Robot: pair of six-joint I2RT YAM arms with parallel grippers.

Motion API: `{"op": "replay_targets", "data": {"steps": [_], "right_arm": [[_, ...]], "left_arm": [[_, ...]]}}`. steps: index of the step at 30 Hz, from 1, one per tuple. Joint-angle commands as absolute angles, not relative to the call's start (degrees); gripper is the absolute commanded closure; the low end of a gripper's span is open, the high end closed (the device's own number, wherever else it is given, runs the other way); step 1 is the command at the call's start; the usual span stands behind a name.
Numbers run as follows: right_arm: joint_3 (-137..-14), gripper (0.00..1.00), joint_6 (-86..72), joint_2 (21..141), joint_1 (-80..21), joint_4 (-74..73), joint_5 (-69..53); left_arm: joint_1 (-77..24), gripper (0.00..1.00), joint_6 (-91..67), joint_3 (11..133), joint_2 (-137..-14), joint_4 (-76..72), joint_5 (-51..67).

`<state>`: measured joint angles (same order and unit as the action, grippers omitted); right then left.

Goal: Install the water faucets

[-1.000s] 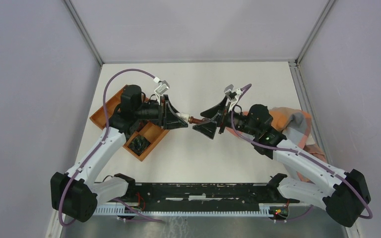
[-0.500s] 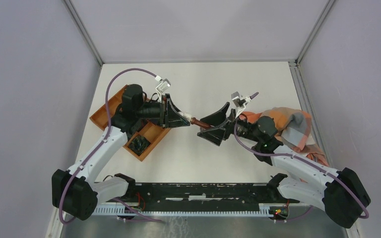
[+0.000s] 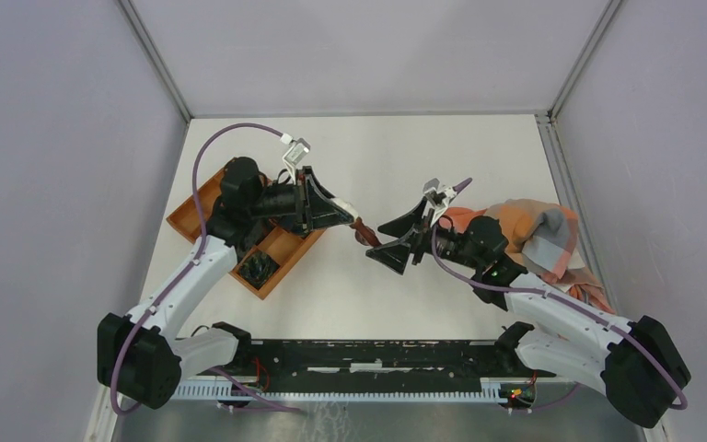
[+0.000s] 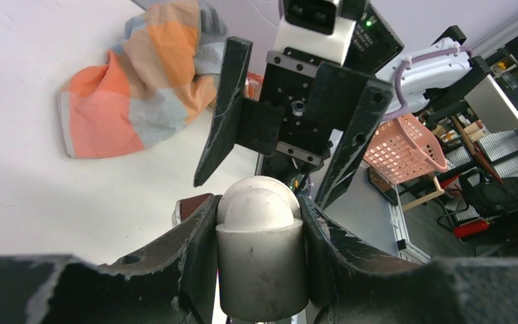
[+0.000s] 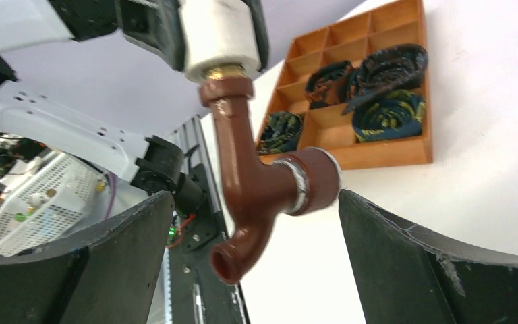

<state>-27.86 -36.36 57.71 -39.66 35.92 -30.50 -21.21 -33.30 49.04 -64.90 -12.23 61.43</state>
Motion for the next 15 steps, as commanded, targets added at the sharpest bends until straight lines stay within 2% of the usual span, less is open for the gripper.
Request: {"op": "replay_targets", "data": {"steps": [1,8,15], "right_arm": [[-28.5,0.02,-29.9,56.9,-39.9,31.8,-27.0],[-26.5,0.02,-28.0,53.8,-39.9,34.6,-26.0],[-15.9,0.02,-22.2,44.8,-40.5,48.7,-19.1]], "left_arm": [[-21.0,0.98,-37.4,49.4,-64.8,-18.3,62.0],[-20.9,0.98,-38.3,49.3,-65.1,-17.6,60.5],[-20.9,0.98,-42.4,49.4,-65.3,-18.4,58.1]]}}
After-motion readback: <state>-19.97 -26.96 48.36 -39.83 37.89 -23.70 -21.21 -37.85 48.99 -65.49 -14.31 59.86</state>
